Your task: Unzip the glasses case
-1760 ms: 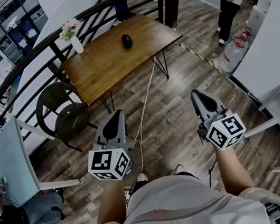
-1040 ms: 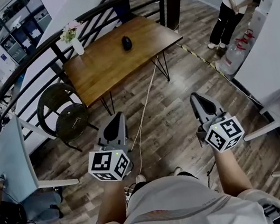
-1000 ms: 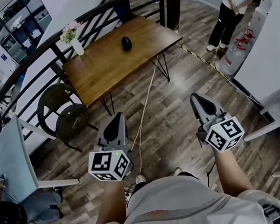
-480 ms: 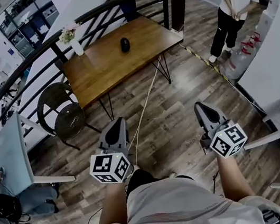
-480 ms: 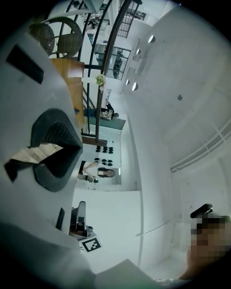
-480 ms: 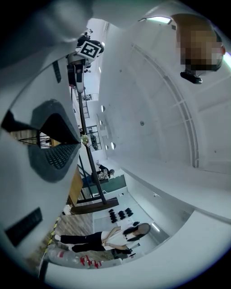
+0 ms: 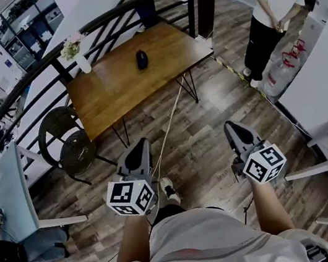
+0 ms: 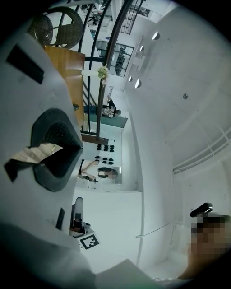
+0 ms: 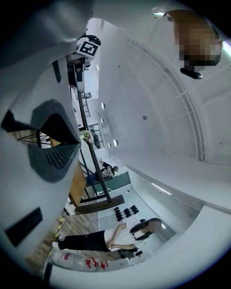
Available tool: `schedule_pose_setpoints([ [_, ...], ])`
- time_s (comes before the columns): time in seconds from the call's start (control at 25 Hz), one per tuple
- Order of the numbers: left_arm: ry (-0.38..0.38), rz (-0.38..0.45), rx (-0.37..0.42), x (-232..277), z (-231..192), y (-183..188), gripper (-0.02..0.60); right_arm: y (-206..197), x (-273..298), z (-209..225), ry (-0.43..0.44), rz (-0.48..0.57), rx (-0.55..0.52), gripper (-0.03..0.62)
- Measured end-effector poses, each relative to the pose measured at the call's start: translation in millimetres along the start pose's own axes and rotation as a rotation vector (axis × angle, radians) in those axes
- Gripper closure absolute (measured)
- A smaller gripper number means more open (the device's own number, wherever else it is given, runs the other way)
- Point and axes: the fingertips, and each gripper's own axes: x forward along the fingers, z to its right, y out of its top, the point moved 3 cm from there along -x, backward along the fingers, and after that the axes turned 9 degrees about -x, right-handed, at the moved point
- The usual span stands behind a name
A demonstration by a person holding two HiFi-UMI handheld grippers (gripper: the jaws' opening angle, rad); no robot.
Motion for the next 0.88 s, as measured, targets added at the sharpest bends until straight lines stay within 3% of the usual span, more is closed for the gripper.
schedule_pose_setpoints([
  [0.44,-0.016,-0.014,-0.043,90.5,-109.9,43.5,0.568,27.0,150.5,21.9,-0.018,-0.048,-0.037,0.543],
  [0.88,-0.011,-0.048,-0.078,147.6,-236.3,62.2,0.568,9.2,296.9,4.8,-0.001,-0.123,-0.04,0.543],
])
